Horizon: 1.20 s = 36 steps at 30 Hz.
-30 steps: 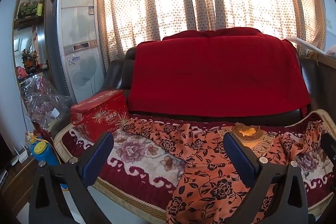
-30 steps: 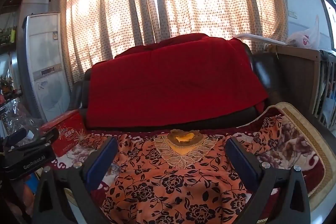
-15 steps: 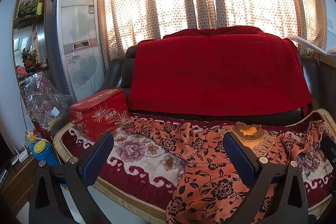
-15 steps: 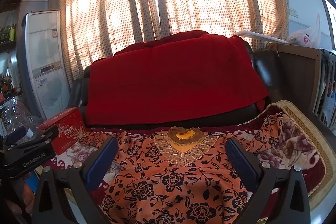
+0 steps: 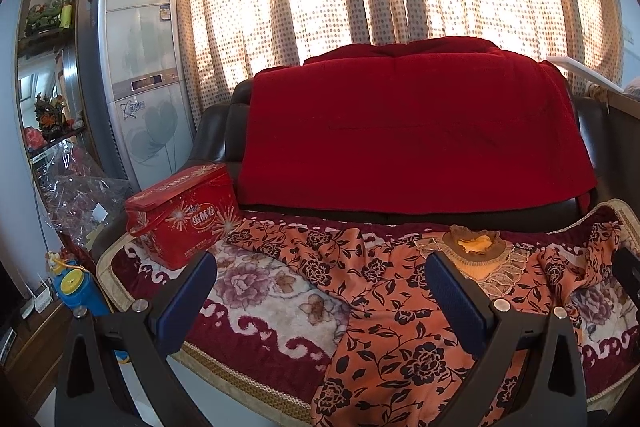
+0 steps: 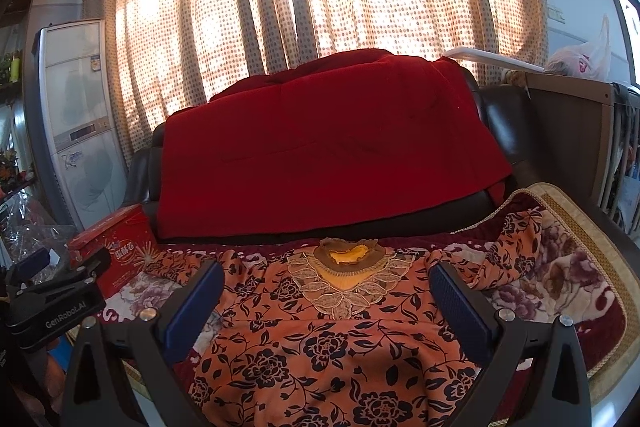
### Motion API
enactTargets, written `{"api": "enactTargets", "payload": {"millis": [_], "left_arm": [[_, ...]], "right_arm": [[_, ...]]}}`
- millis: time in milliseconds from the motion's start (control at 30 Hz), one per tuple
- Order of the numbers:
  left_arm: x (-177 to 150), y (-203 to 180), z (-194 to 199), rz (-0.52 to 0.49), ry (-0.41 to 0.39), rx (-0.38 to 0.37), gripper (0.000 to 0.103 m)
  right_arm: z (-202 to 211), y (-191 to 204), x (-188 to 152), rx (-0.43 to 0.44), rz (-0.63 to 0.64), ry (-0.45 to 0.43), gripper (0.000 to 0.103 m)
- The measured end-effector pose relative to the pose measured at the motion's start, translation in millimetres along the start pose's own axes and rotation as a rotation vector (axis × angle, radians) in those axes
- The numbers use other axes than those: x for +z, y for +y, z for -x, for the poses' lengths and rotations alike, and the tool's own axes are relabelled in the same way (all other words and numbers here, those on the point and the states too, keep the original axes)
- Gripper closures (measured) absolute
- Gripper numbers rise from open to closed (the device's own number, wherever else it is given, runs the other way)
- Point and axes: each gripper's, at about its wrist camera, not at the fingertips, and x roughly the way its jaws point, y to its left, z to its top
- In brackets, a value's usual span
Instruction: Fold small clothes
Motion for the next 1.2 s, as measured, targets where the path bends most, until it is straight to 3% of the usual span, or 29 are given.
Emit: {"api": "enactTargets", "payload": {"millis": [133,367,567,733,867,967,1067,1100,1200], "left_arm": [[2.7,-3.2,-10.8,-0.006,-0.020,0.007,0.000],[7.0,-15.2,-35.3,-0.030,0.004,0.012,0.000],[7.7,-32.8,-62.5,-0.054,0.021,0.012,0.000],[-1.7,-55.6,-107.7,-0.058,0.110,-0.037,0.000],[-30.0,-87.3,-185.2,-0.066,0.292,-0.107,0.000],[-60.7,-113.2,-250.6,-0.097,0.444,-0.144,0.000],[-92.9,-137.1,-288.5,-0.093,0.578,-0.183,0.000],[-101.7,-141.9,-296.4,-0.103,0.599,-0.187,0.000],[-114.9,-147.7,-306.6,-0.096,0.620,-0.214,0.000]], "right_arm": [[-12.0,0.9,1.7,-0.004,0.008,0.003,0.000],[-39.0,-5.8,5.6,-0.001,-0.041,0.050,0.000],[-66.9,-17.7,5.5,-0.020,-0.049,0.041,0.000],[-98.1,-45.7,-2.6,-0.024,-0.104,0.085,0.000],[-125.9,-114.2,-15.6,-0.023,-0.226,0.138,0.000],[-143.7,-207.9,-30.2,-0.114,-0.421,0.159,0.000],[-154.4,-282.2,-48.3,-0.153,-0.627,0.152,0.000],[-164.4,-314.6,-61.6,-0.148,-0.750,0.136,0.000],[-190.1,-369.8,-77.6,-0.162,-0.903,0.147,0.000]]}}
